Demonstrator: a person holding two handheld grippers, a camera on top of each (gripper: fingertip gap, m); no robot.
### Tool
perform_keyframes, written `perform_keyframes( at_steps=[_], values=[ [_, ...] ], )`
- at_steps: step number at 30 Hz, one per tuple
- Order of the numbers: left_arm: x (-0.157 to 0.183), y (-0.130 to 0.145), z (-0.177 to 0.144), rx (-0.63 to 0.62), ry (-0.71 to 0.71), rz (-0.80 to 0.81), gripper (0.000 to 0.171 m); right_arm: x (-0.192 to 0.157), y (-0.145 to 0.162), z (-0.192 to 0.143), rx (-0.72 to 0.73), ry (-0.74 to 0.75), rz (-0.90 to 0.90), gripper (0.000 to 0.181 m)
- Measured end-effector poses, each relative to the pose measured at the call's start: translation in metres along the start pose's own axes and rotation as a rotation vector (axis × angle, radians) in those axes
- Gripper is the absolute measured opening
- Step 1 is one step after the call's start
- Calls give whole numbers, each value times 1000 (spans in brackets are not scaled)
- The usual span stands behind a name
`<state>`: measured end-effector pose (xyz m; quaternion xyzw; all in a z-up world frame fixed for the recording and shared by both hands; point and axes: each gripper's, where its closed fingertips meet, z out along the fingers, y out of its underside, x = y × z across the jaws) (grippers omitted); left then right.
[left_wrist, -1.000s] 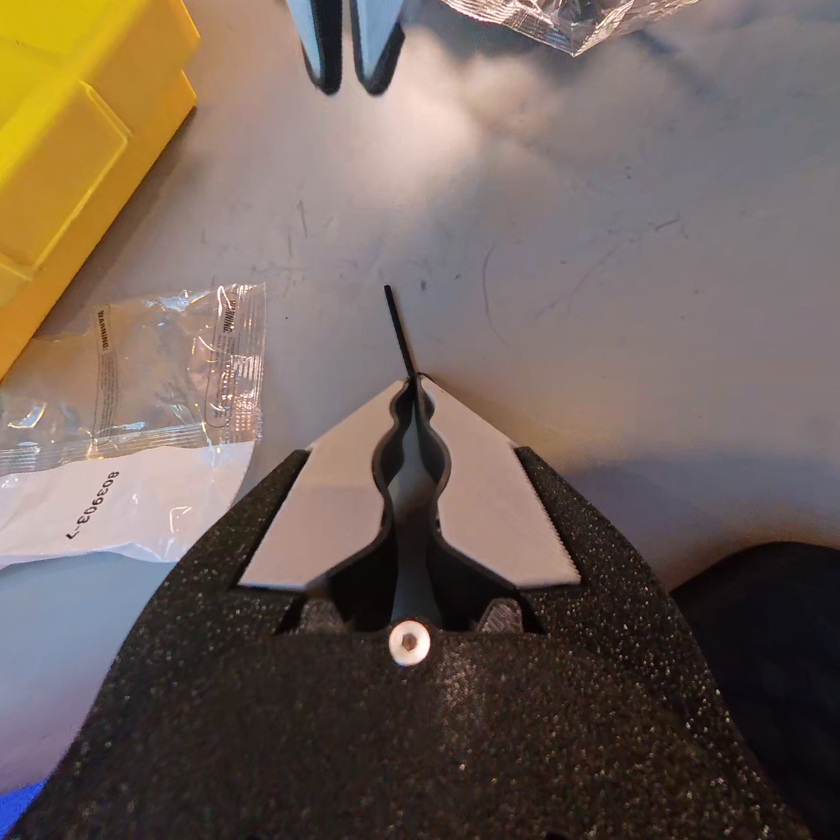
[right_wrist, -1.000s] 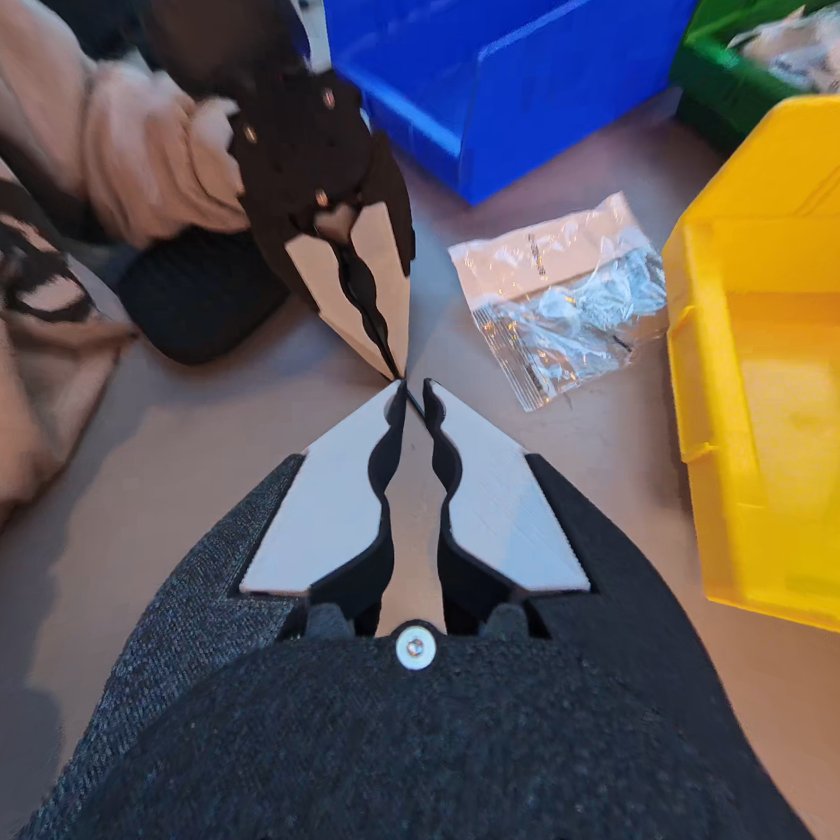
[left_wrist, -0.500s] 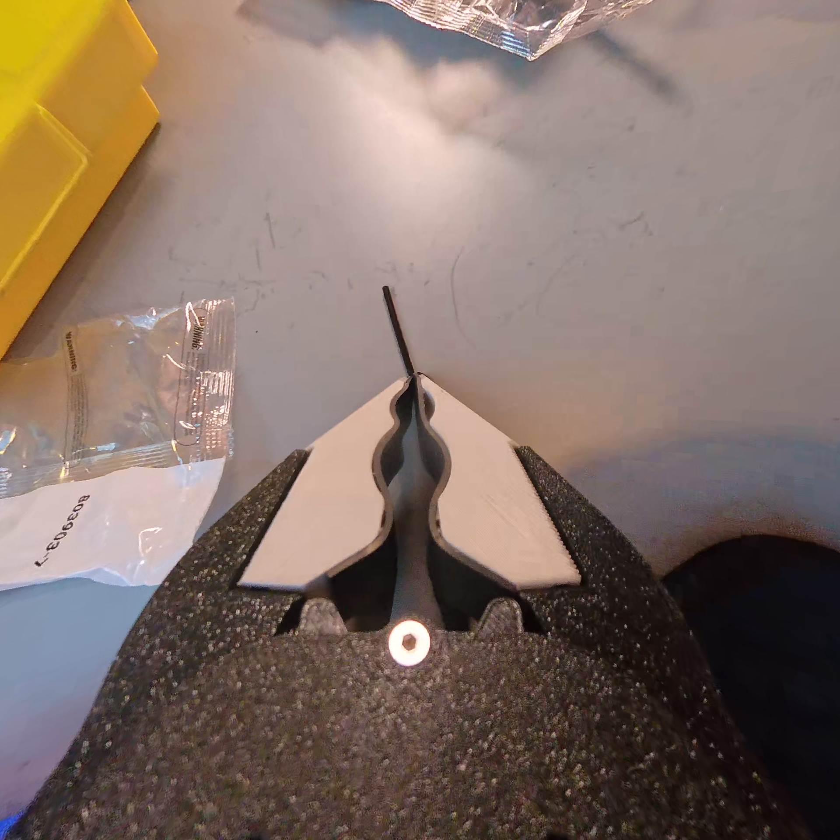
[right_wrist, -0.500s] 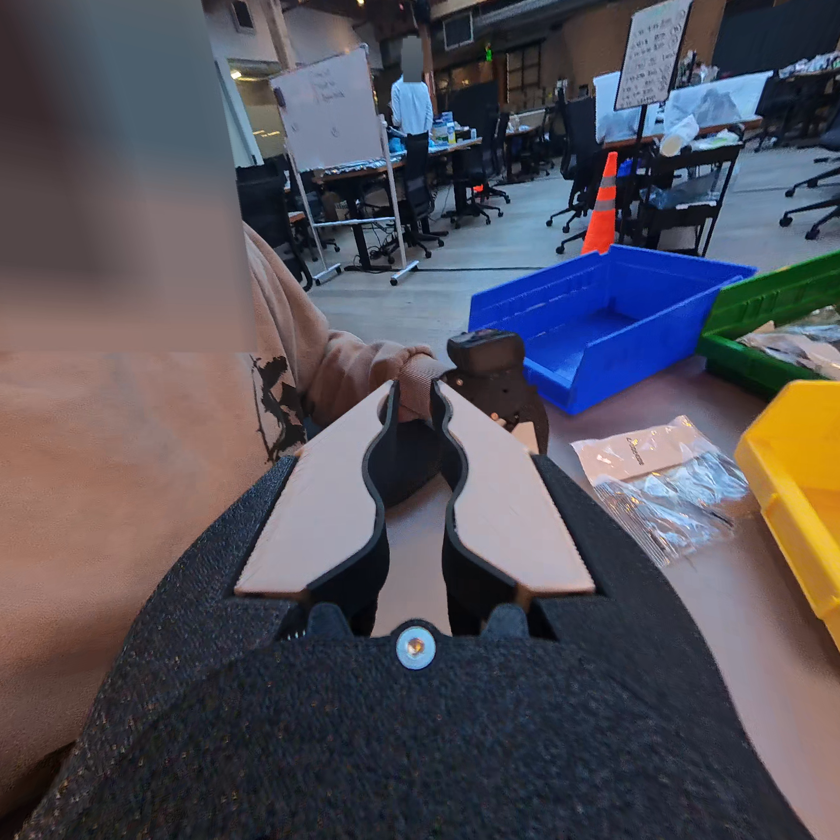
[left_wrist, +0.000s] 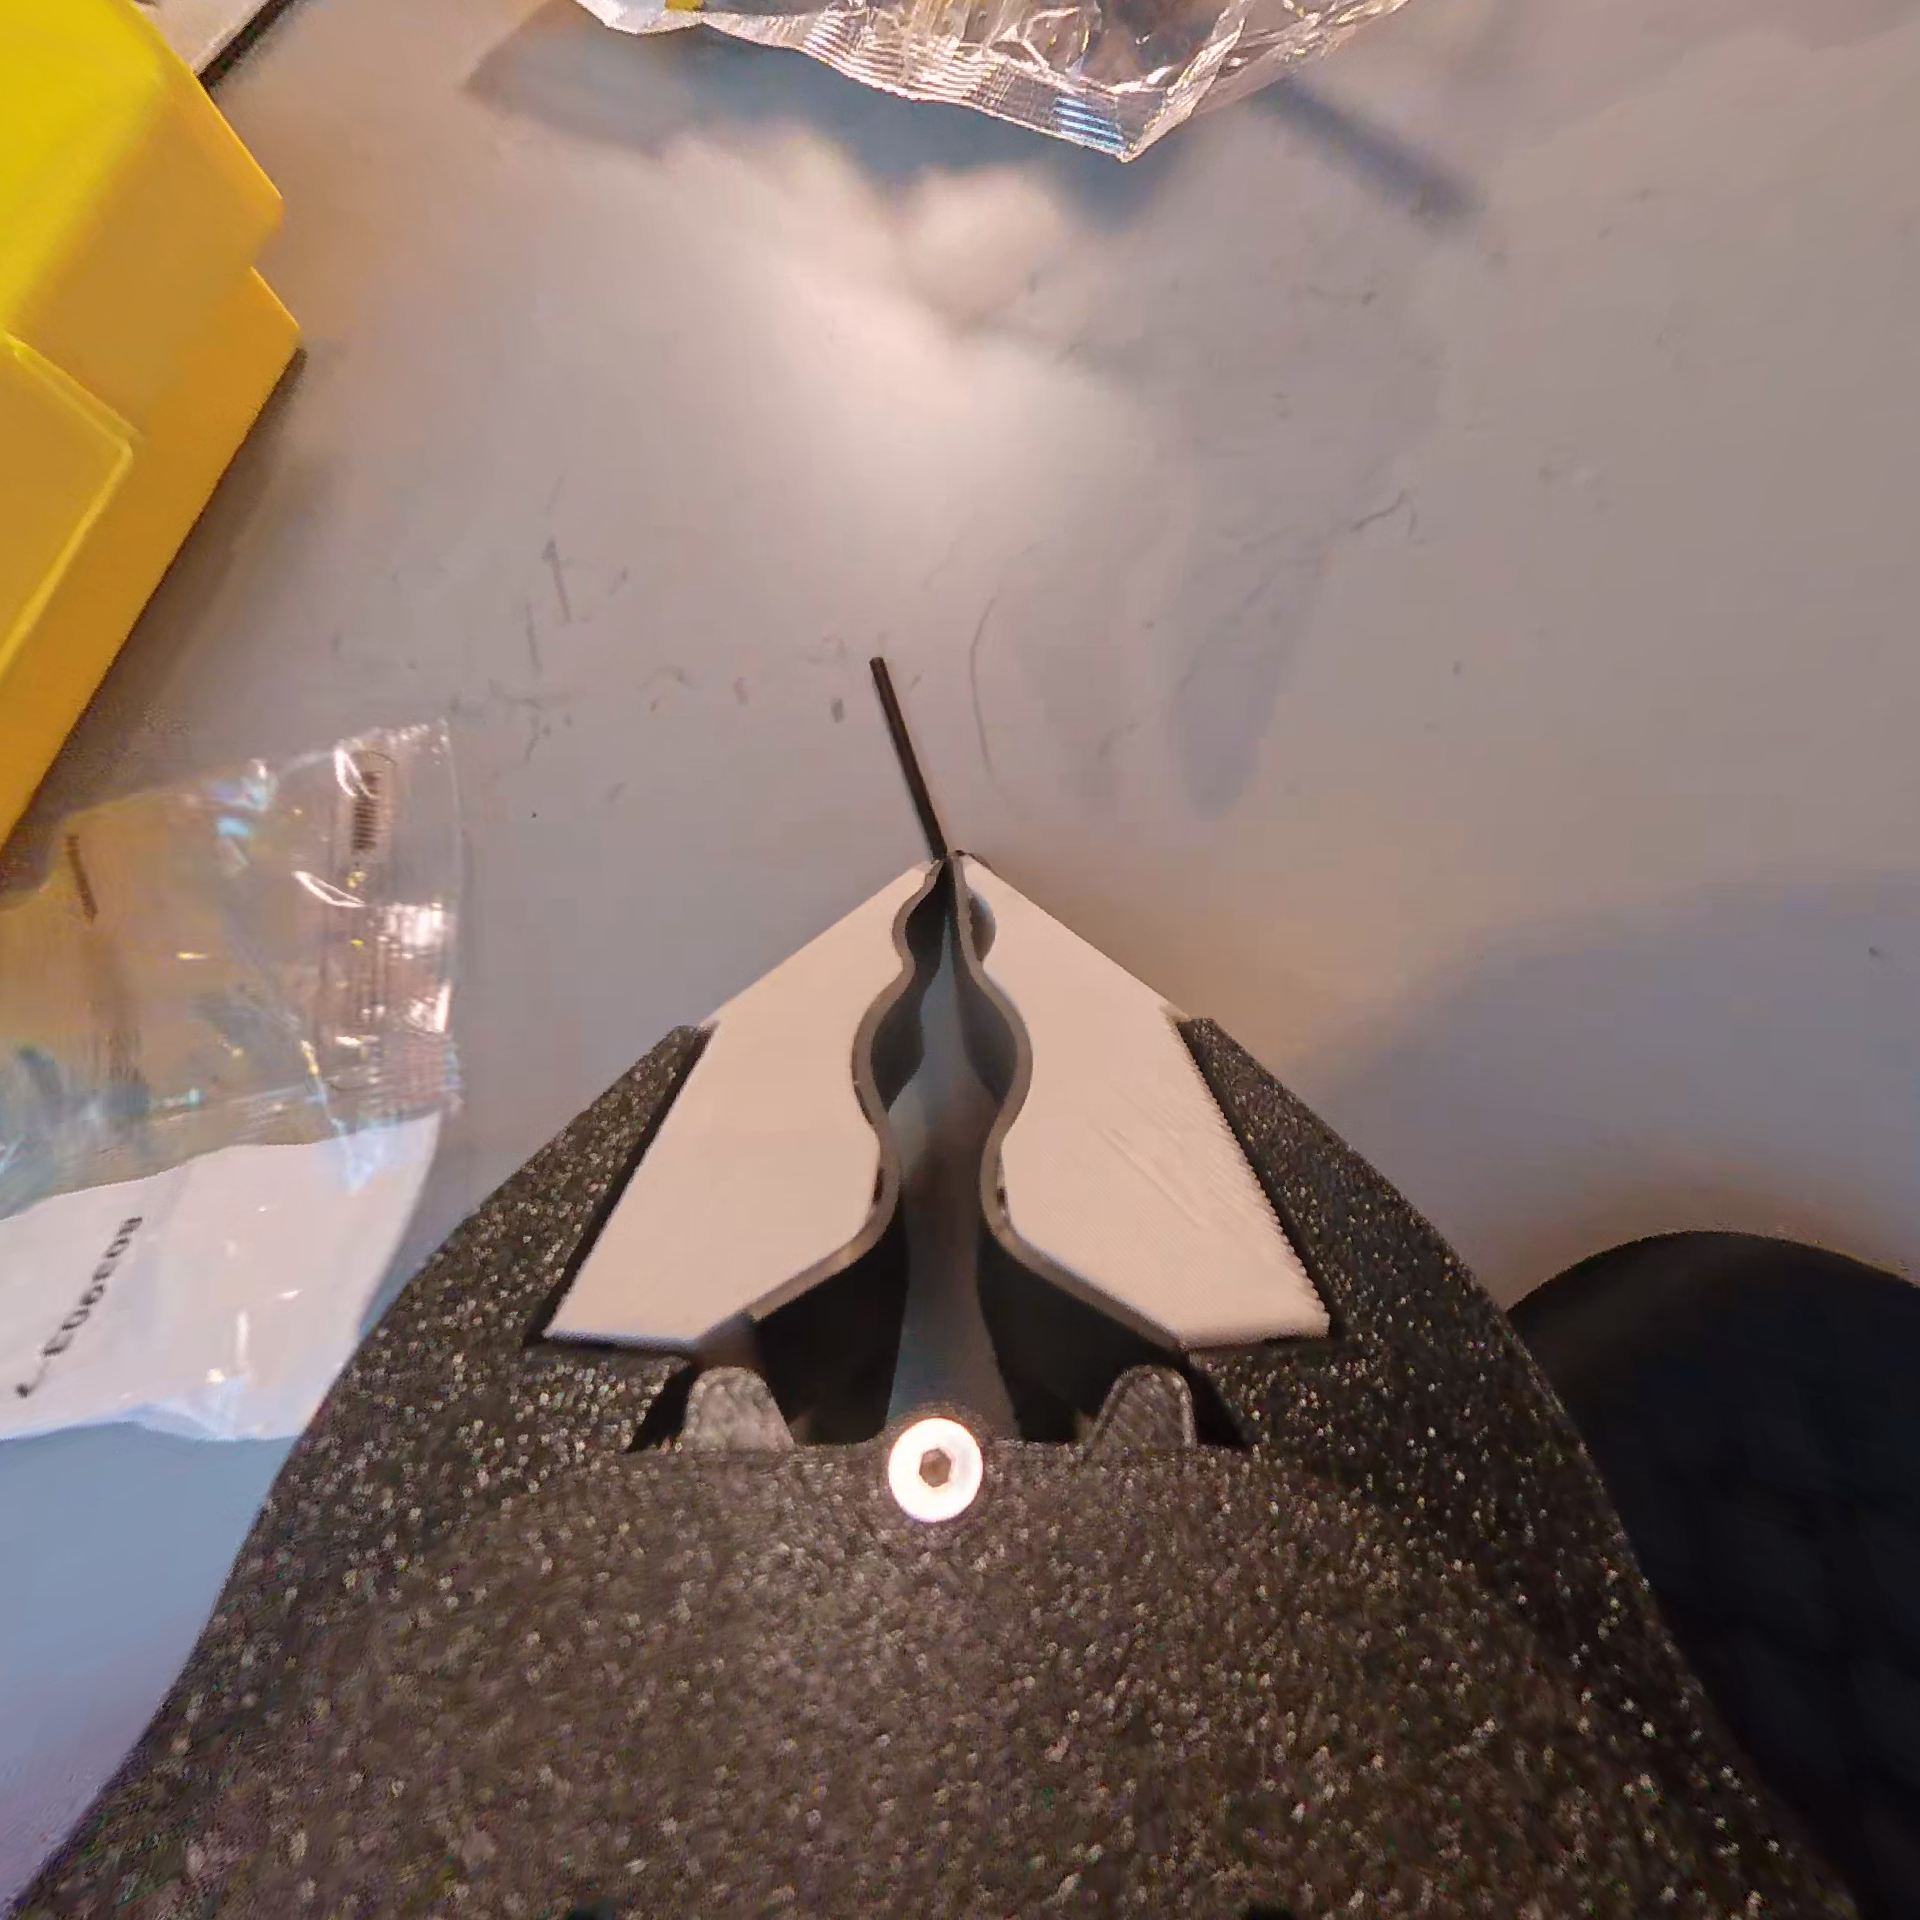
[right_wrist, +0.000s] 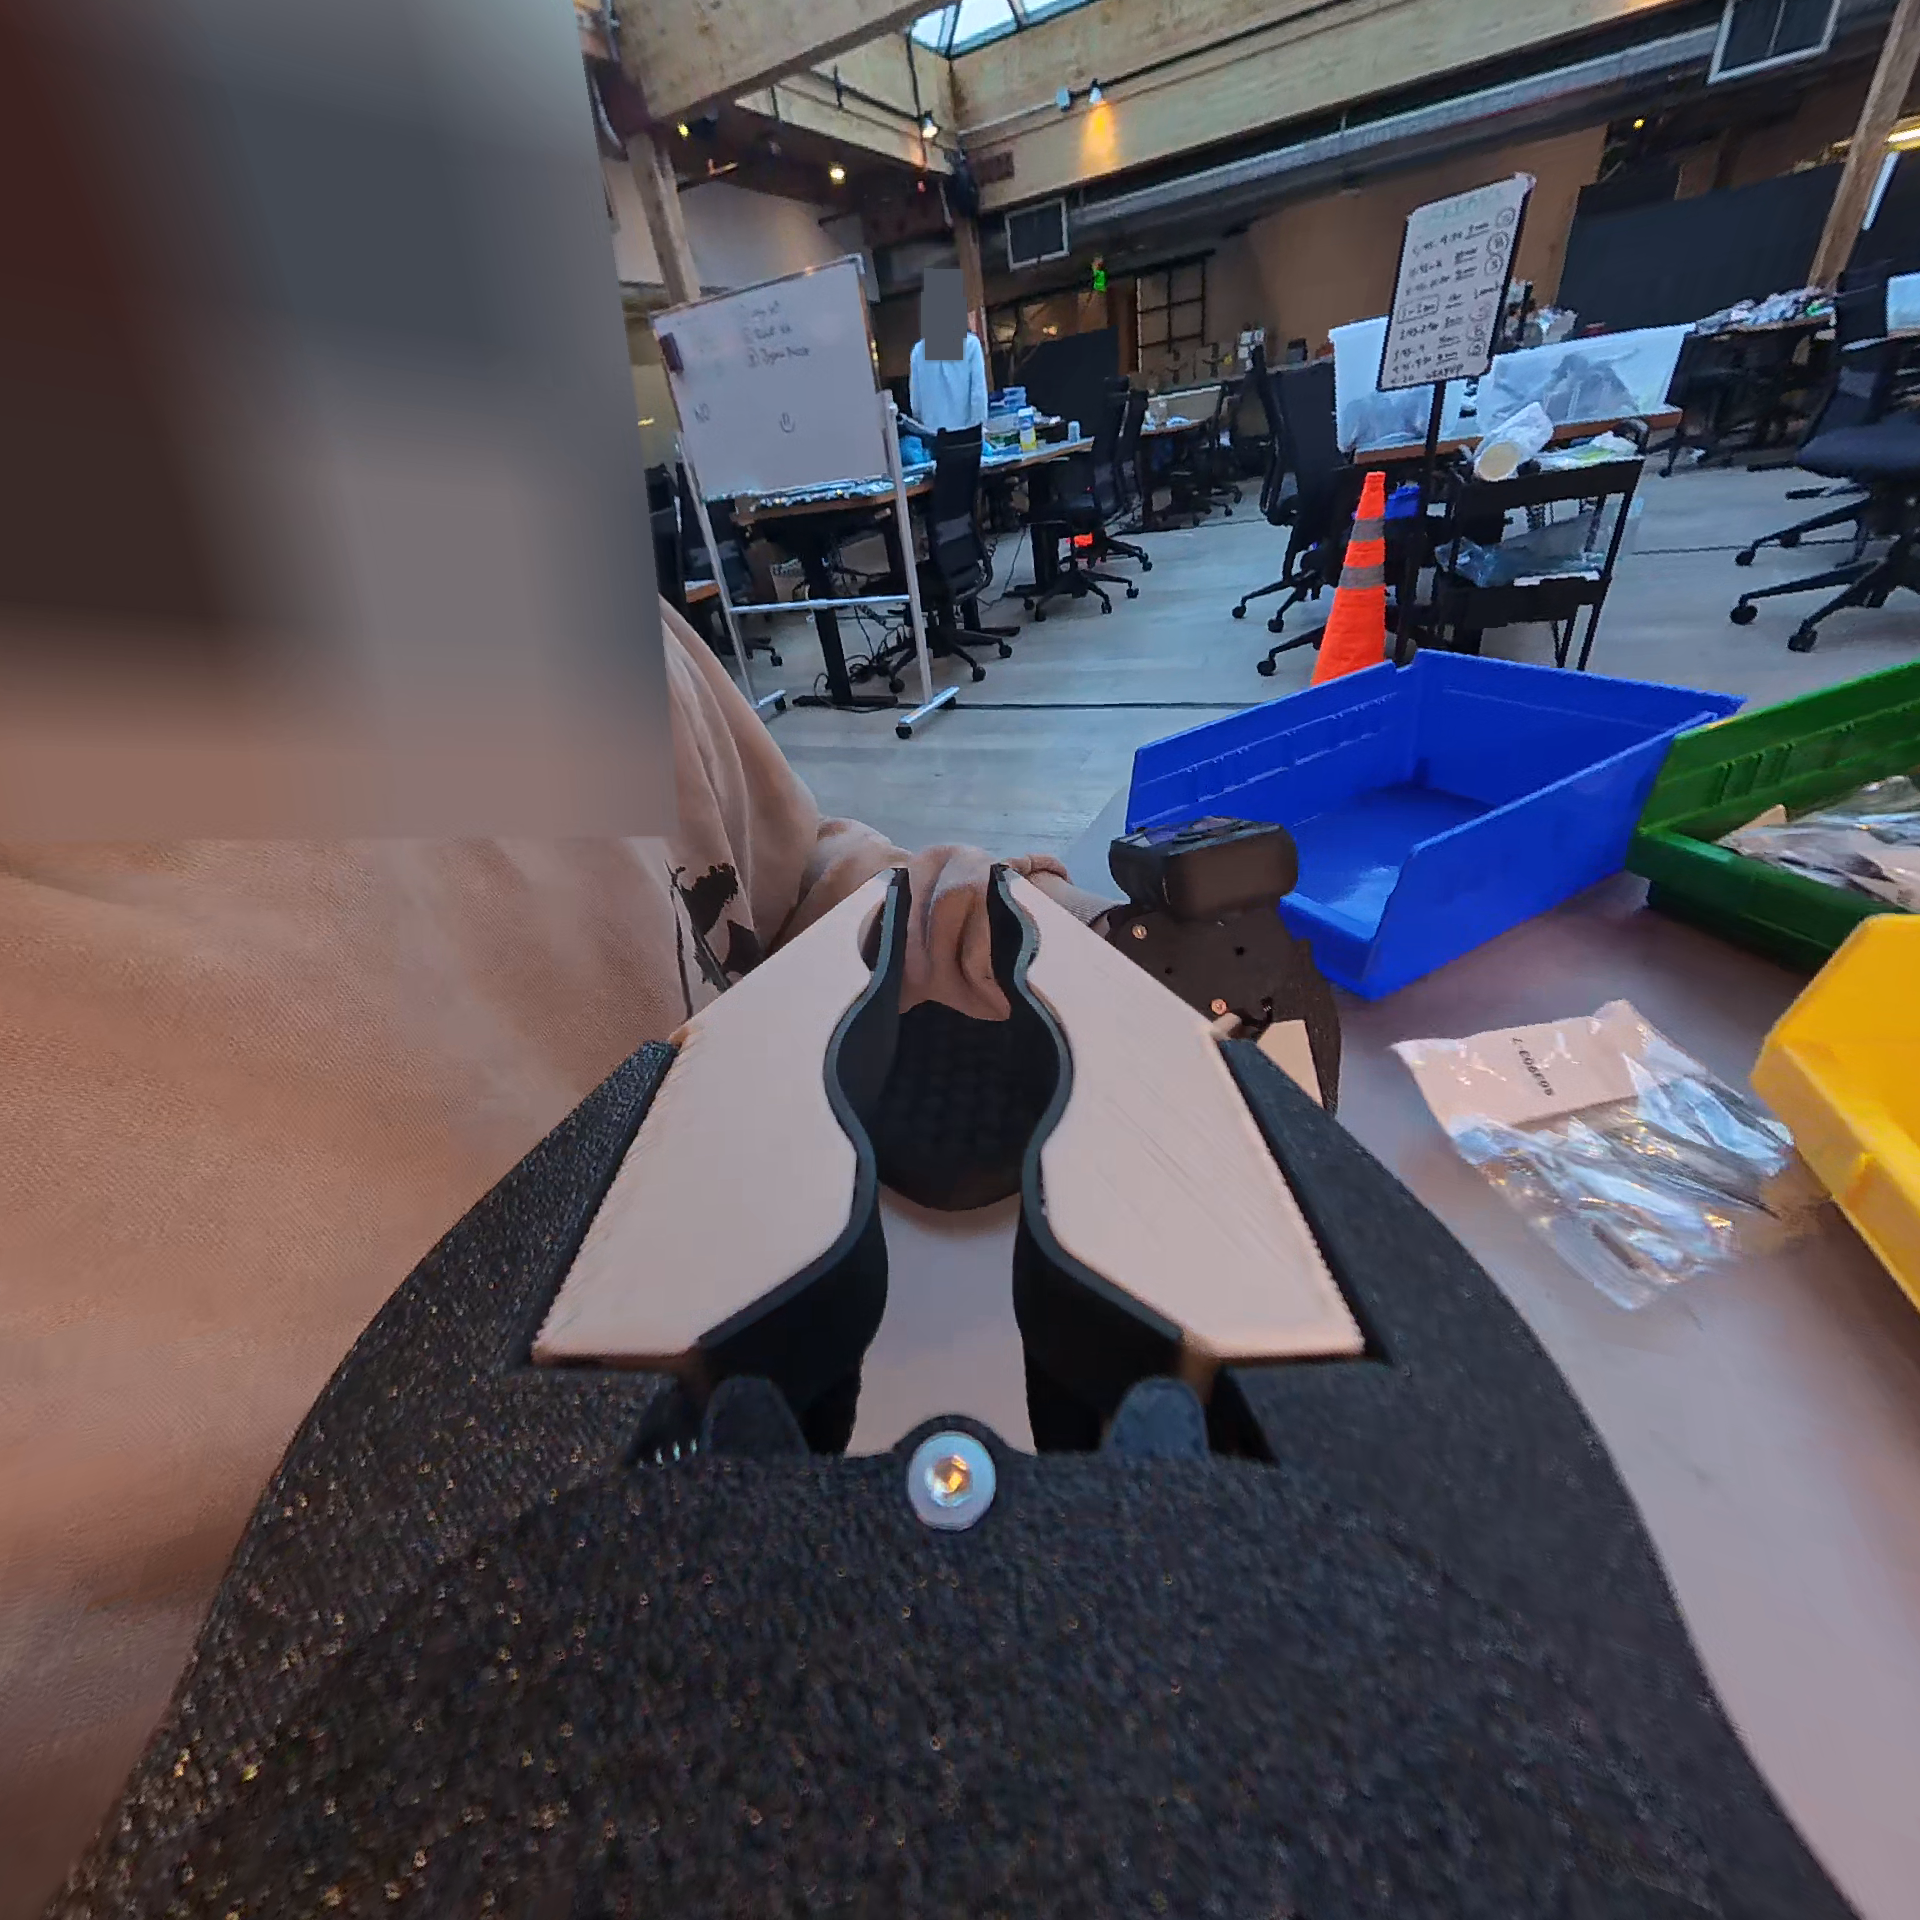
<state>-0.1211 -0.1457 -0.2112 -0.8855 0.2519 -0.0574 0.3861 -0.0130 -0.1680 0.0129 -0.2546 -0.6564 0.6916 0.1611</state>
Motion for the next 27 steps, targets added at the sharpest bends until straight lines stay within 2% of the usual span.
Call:
perform_keyframes(
  at_steps=[6, 10, 16, 19, 22, 23, 25, 27],
  values=[
    [8, -4, 3, 7, 4, 86, 0, 7, 16, 1, 33, 32, 36, 15],
    [13, -6, 3, 12, 28, 83, 3, 21, 41, 0, -20, 120, 42, 15],
    [8, -11, -1, 49, 11, 55, 18, 48, 132, -4, -399, 353, -42, 16],
    [3, -9, -1, 42, -18, 53, 17, 43, 182, -10, -618, 393, -87, 18],
    [0, -5, 1, 20, -37, 60, 17, 24, 224, -22, -841, 384, -105, 20],
    [0, -4, 1, 18, -40, 63, 16, 17, 229, -26, -868, 396, -112, 16],
    [-1, -3, 1, 10, -51, 71, 16, -9, 234, -41, -948, 362, -83, 21],
    [-1, -2, 1, 8, -60, 83, 15, -29, 236, -71, -1062, 370, -87, 32]
  ],
)
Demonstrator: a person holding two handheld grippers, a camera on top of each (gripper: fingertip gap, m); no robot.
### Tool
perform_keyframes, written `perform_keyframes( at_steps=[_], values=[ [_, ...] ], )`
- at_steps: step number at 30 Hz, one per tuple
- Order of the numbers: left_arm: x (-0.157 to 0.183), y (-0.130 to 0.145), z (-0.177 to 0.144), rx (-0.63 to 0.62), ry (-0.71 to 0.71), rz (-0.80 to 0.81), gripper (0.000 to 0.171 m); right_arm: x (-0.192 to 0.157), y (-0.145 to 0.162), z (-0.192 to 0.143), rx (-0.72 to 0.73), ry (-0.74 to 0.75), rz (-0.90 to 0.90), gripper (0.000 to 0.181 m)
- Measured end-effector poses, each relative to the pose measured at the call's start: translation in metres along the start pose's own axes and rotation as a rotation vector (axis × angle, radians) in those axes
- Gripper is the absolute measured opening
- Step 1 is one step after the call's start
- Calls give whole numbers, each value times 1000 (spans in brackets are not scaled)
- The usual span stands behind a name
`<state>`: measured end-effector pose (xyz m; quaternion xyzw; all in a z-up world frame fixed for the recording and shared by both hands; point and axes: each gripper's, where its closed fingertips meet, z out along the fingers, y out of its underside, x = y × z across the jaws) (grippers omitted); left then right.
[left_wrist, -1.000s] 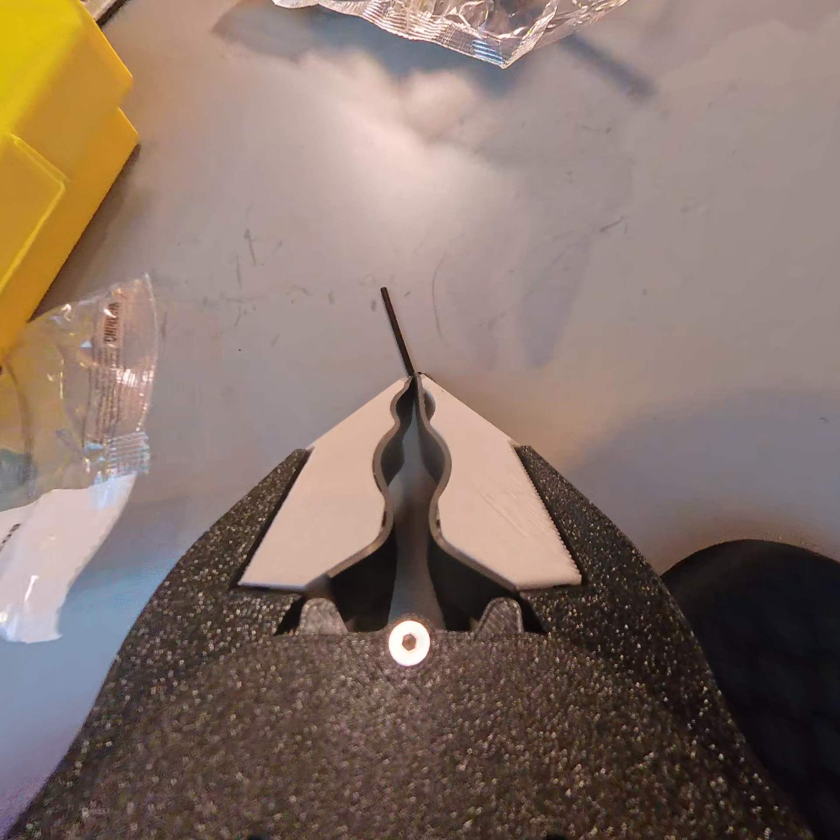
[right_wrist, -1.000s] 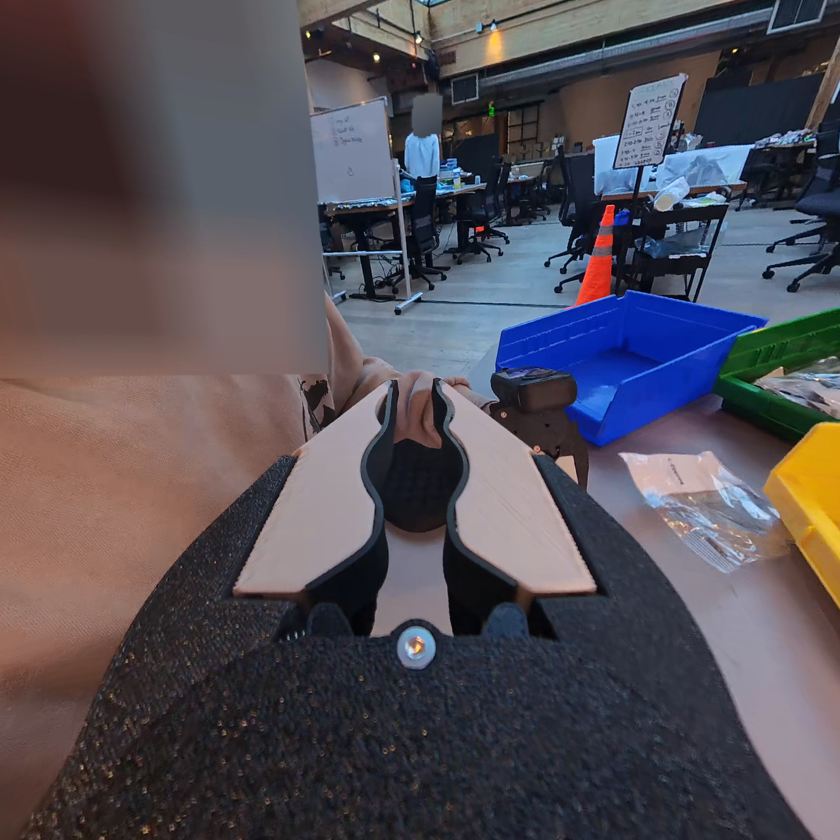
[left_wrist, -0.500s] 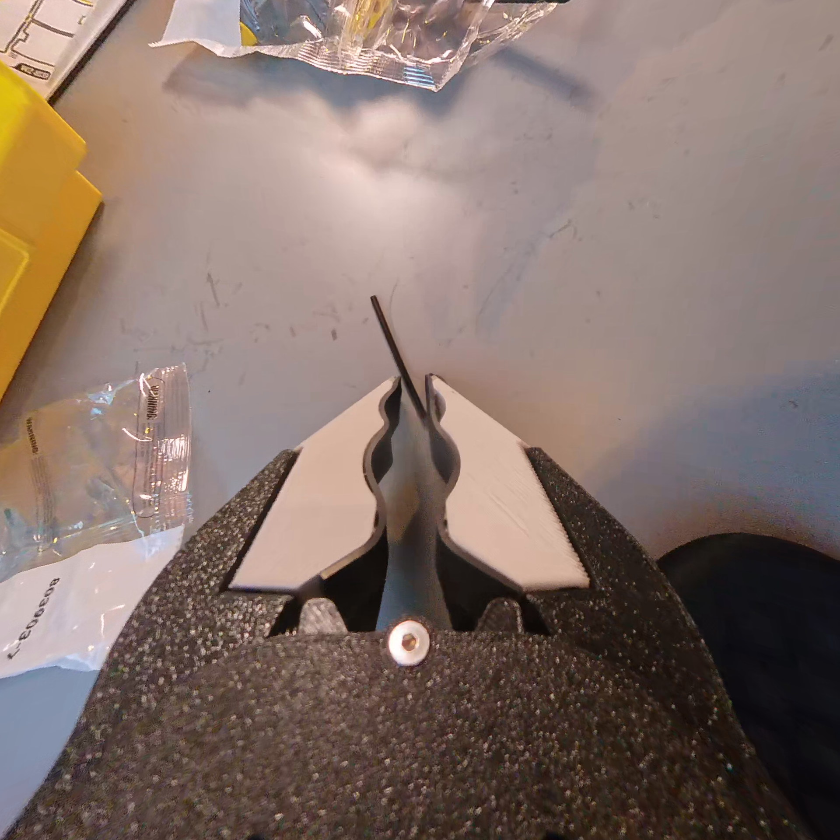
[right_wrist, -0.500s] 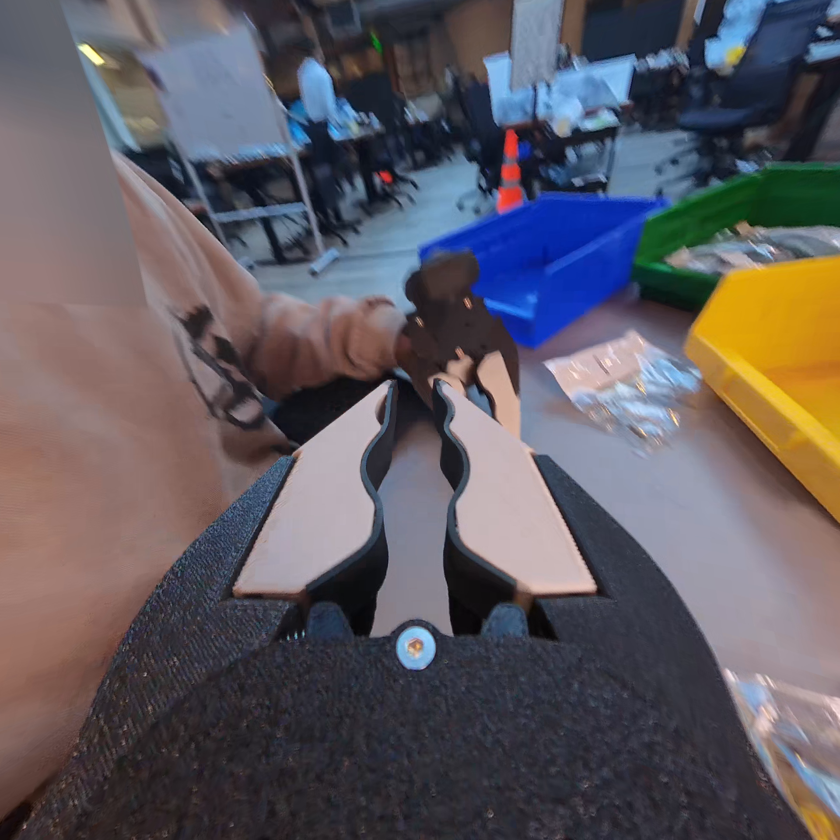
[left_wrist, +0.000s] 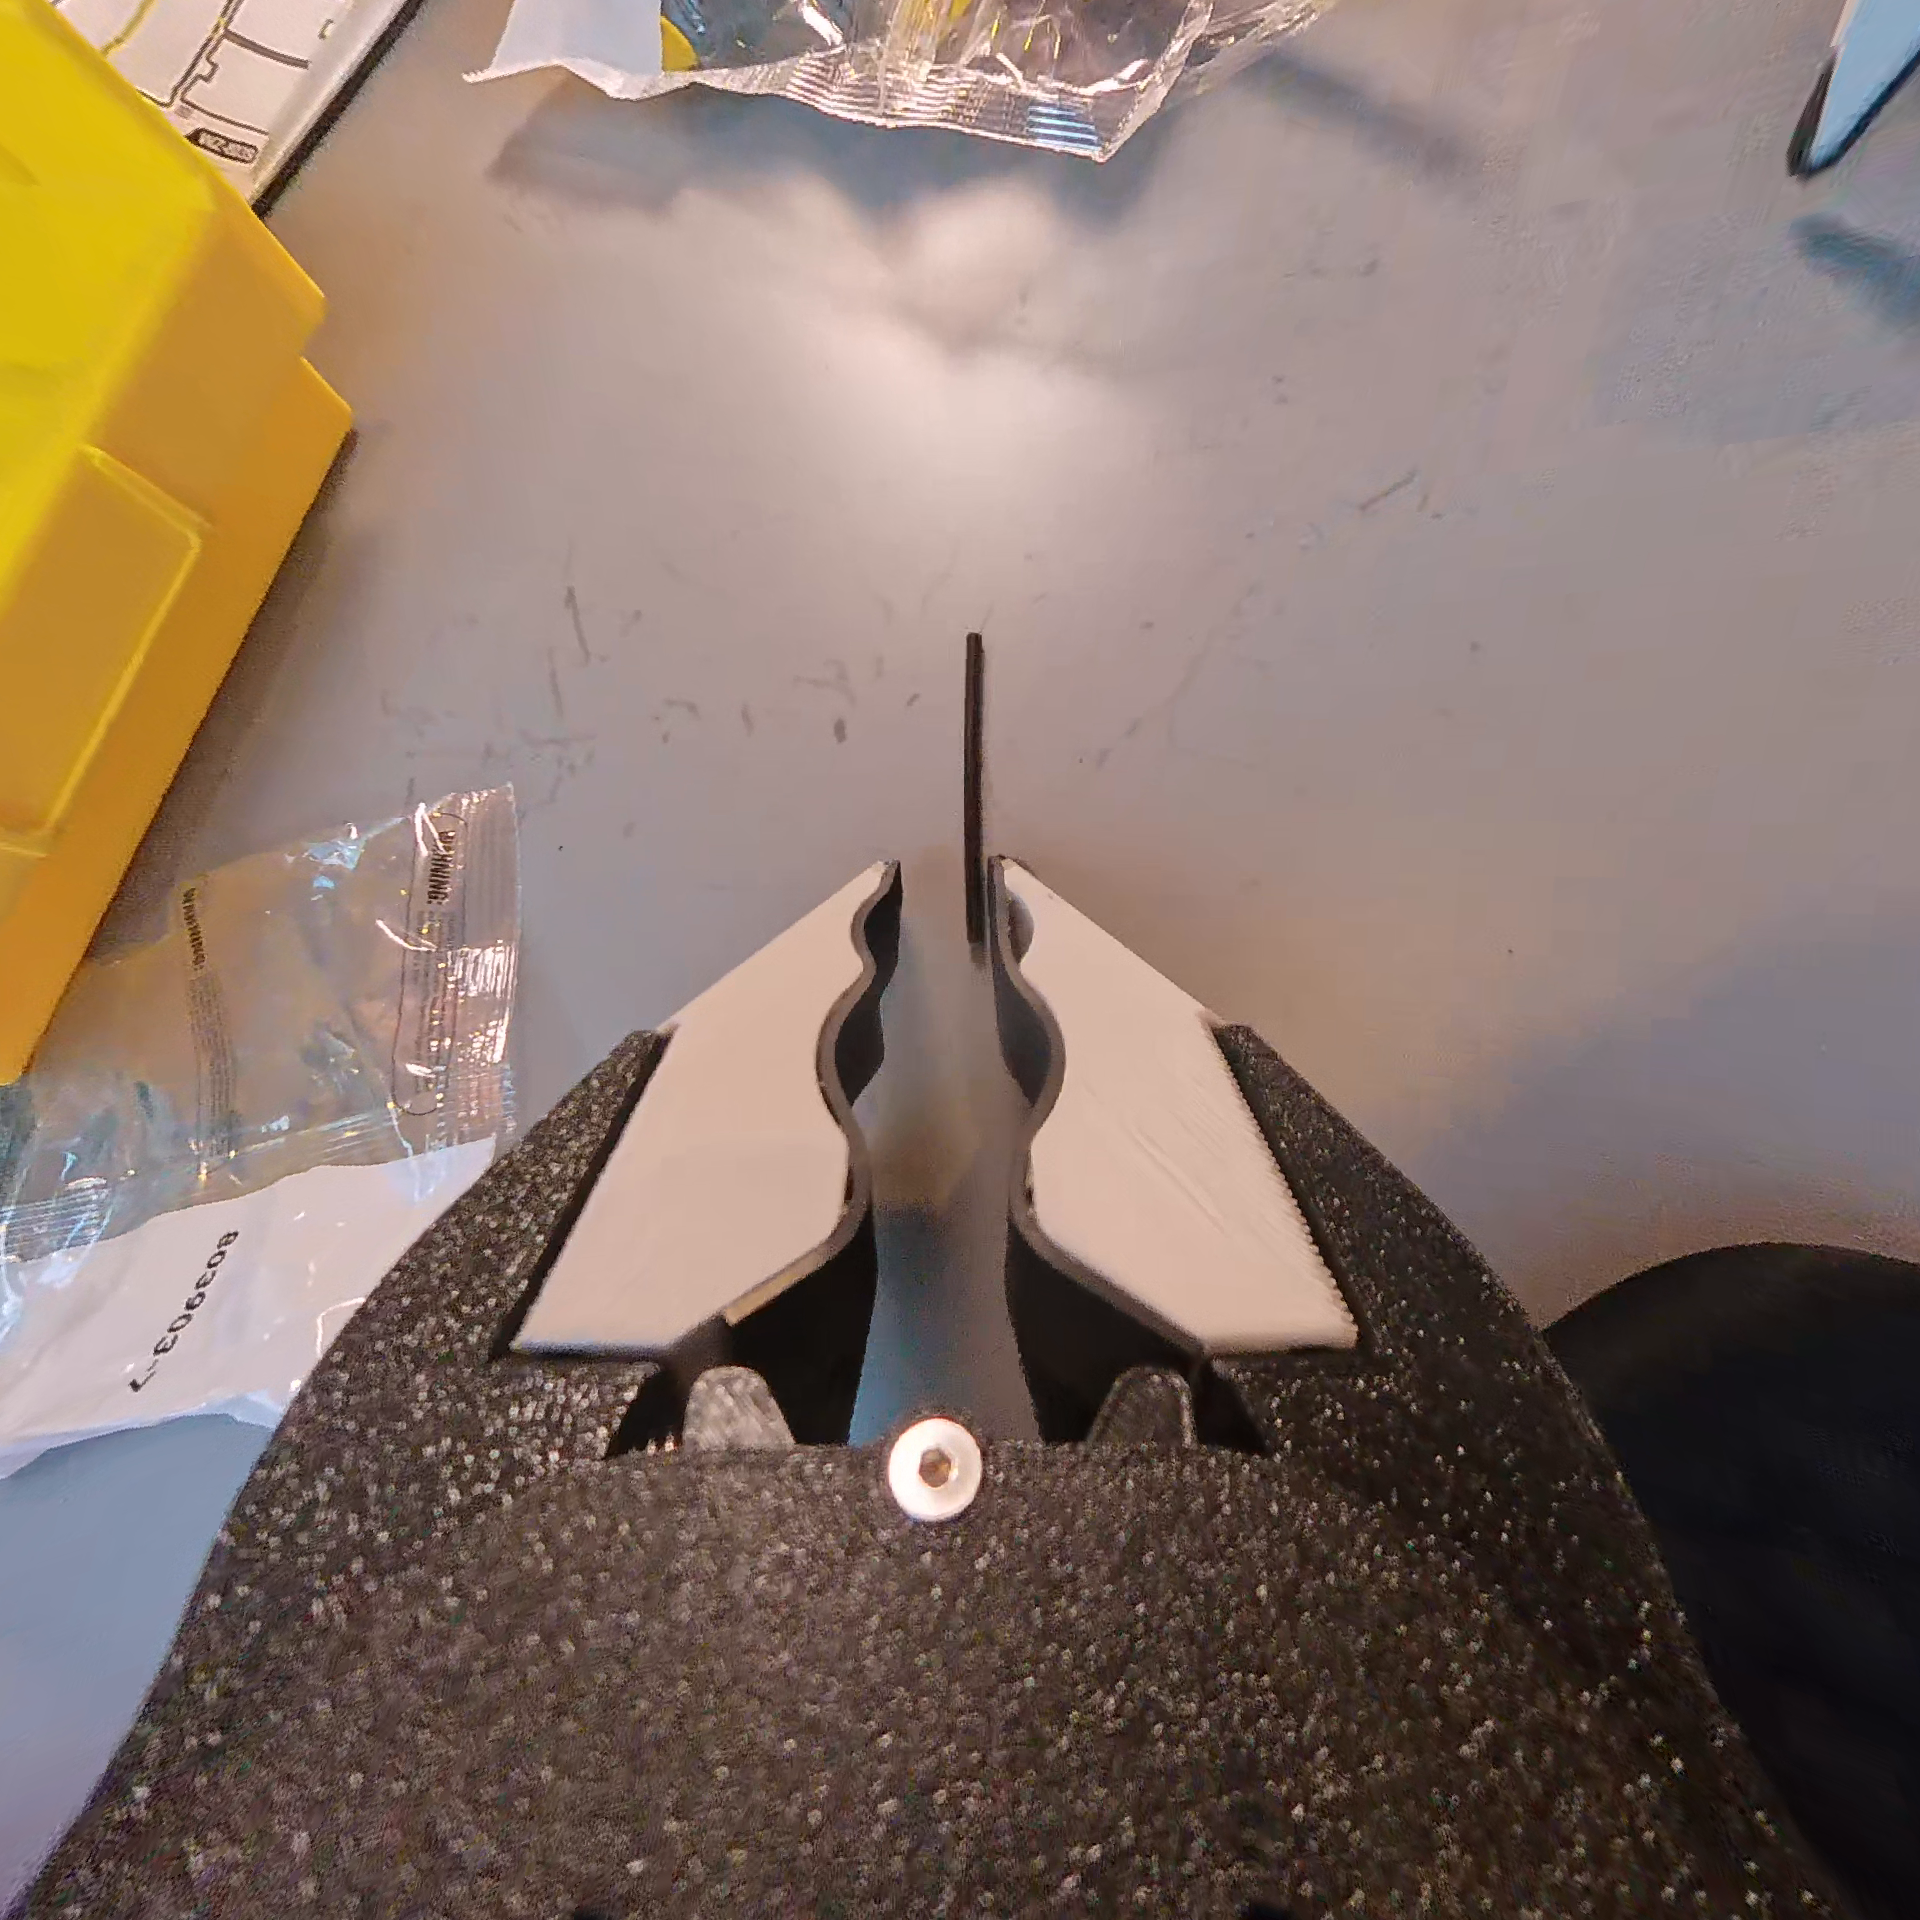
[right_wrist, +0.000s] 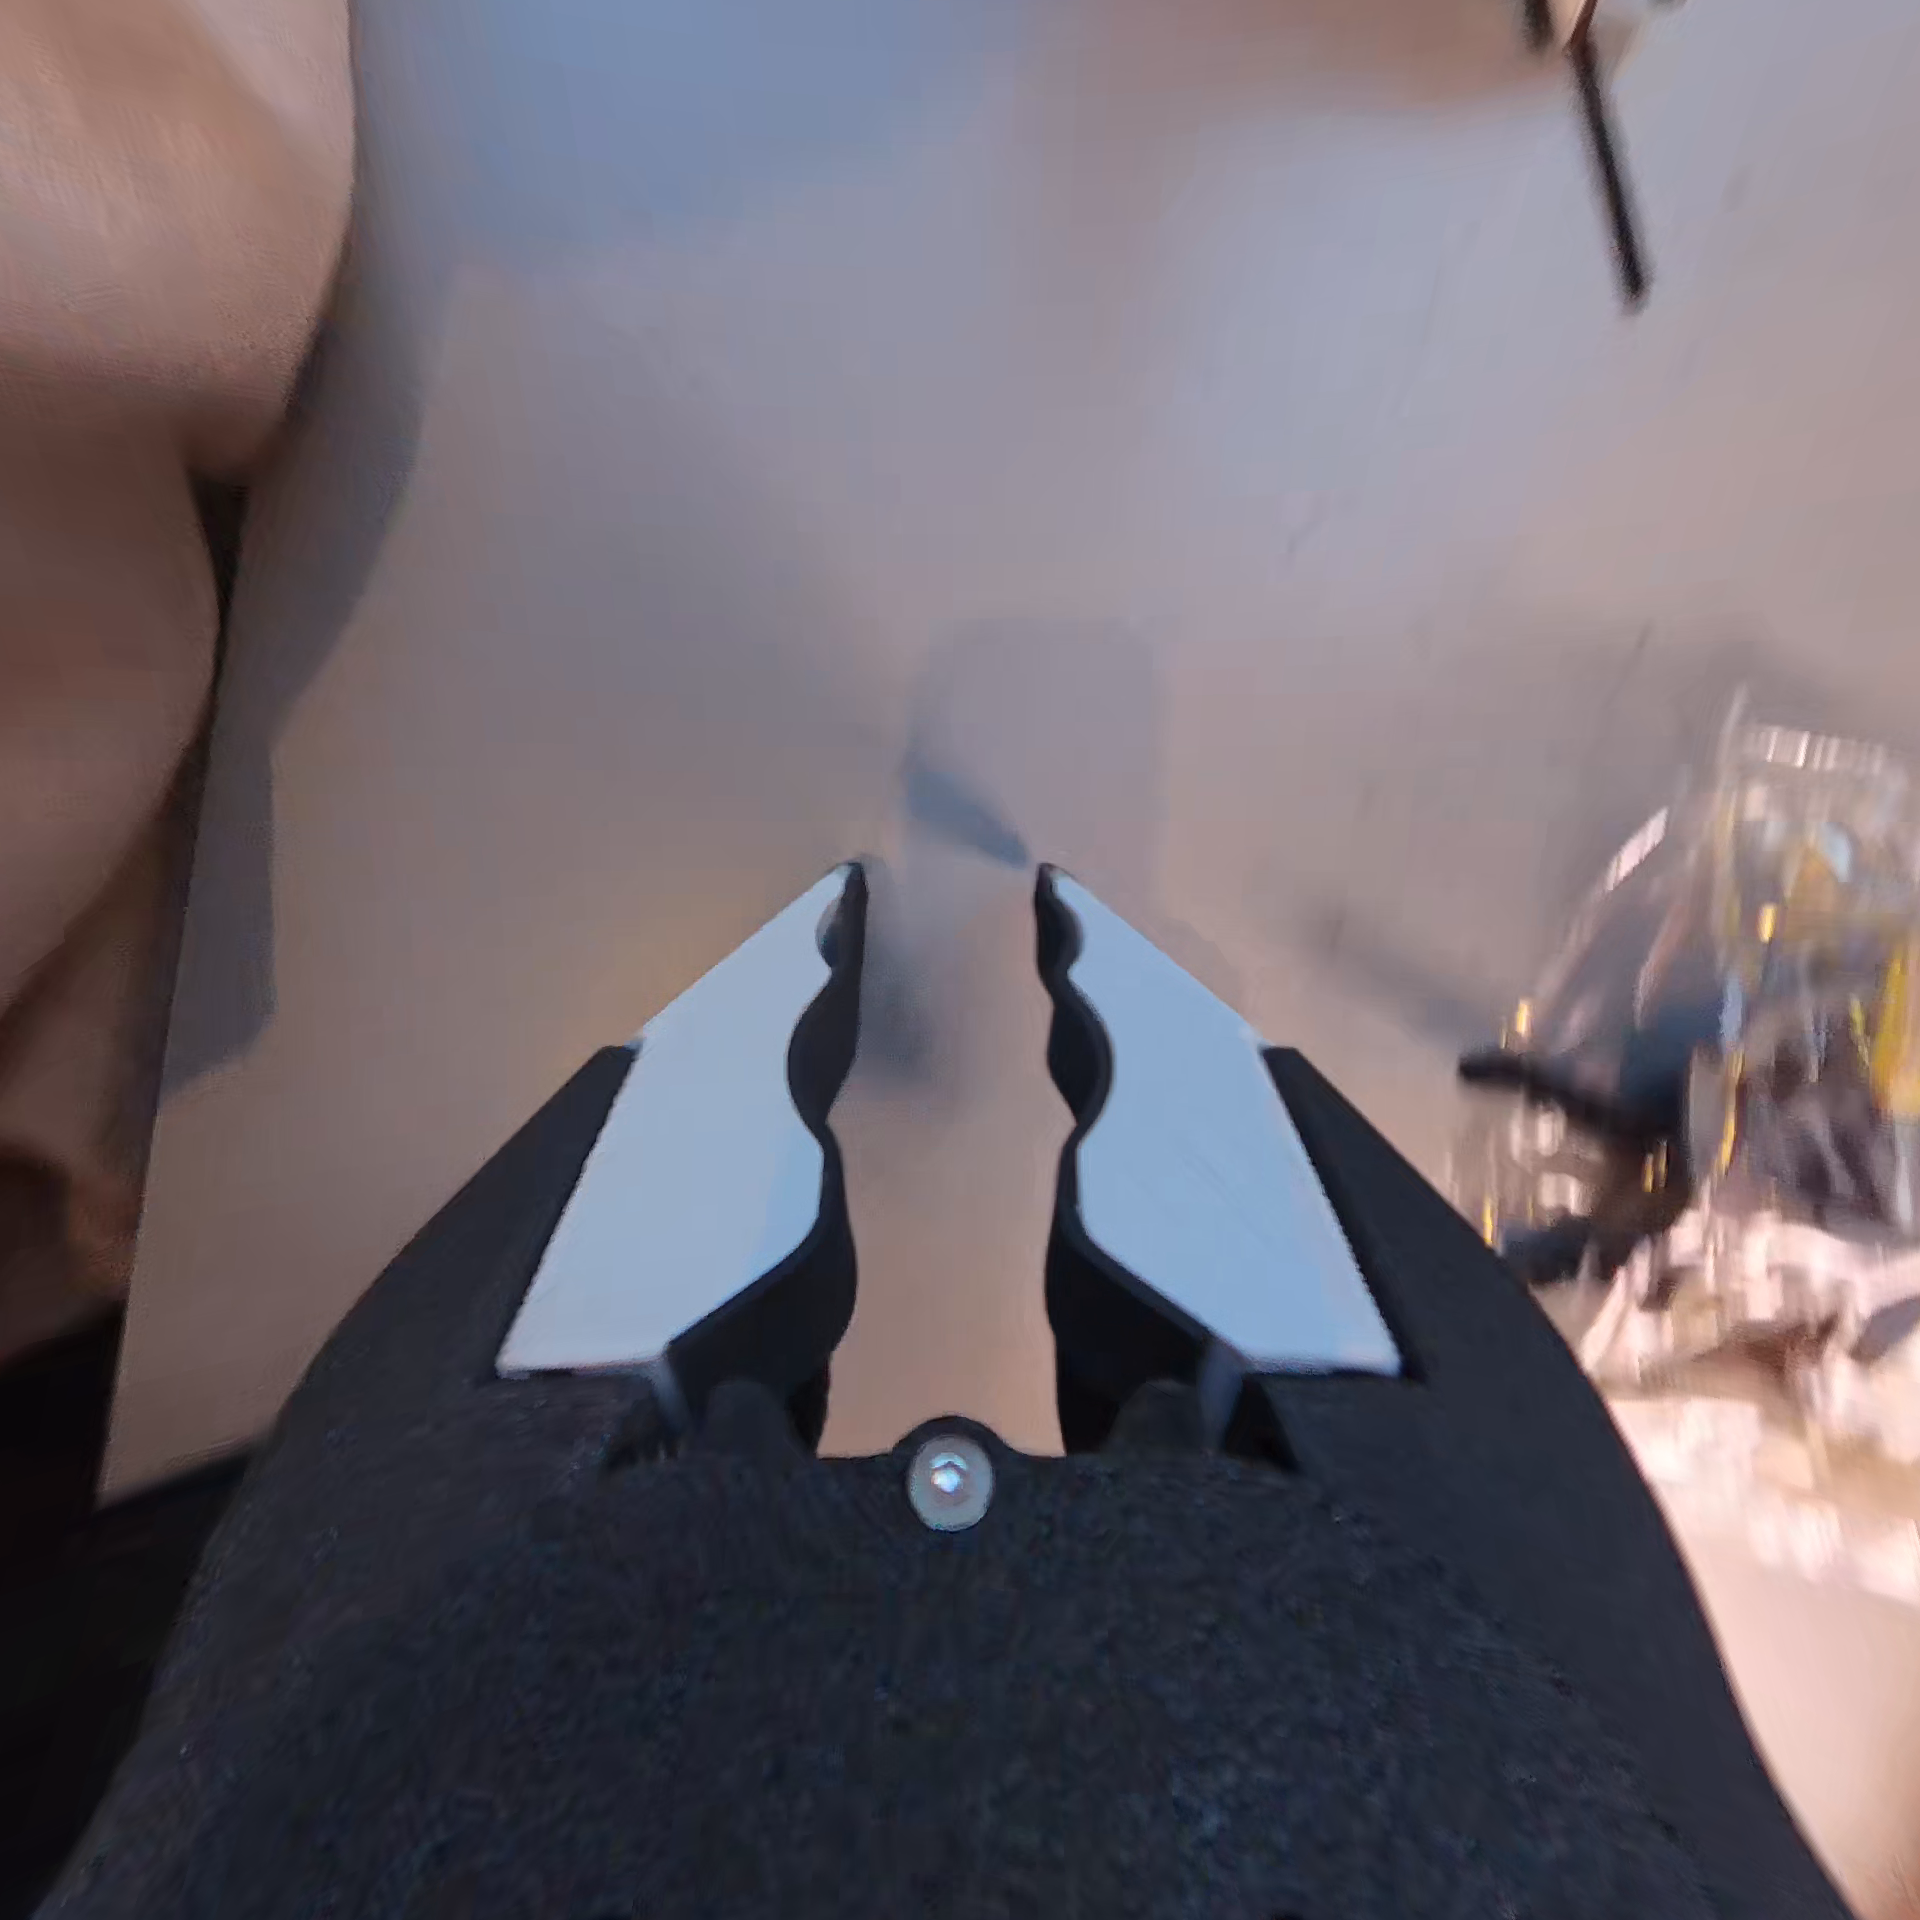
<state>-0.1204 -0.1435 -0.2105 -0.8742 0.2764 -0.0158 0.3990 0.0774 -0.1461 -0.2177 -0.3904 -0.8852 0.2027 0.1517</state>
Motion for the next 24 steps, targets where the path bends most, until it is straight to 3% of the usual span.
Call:
perform_keyframes(
  at_steps=[5, 10, 15, 20, 22, 24],
  values=[
    [0, 0, 0, 0, -3, 6, 14, -15, 82, -54, -350, 67, 63, 75],
    [1, 0, 0, 1, -12, 24, 13, -2, 103, -96, -231, 251, 273, 68],
    [2, 0, 0, 1, -6, 19, 12, -15, 128, -97, -155, 291, 422, 65],
    [2, 0, 0, 0, -6, 22, 12, -35, 122, -96, -207, 342, 325, 41],
    [2, 0, 0, 0, -4, 16, 12, -49, 121, -98, -245, 298, 308, 50],
    [1, 1, 0, 0, -3, 12, 13, -71, 118, -101, -223, 180, 361, 73]
  ],
)
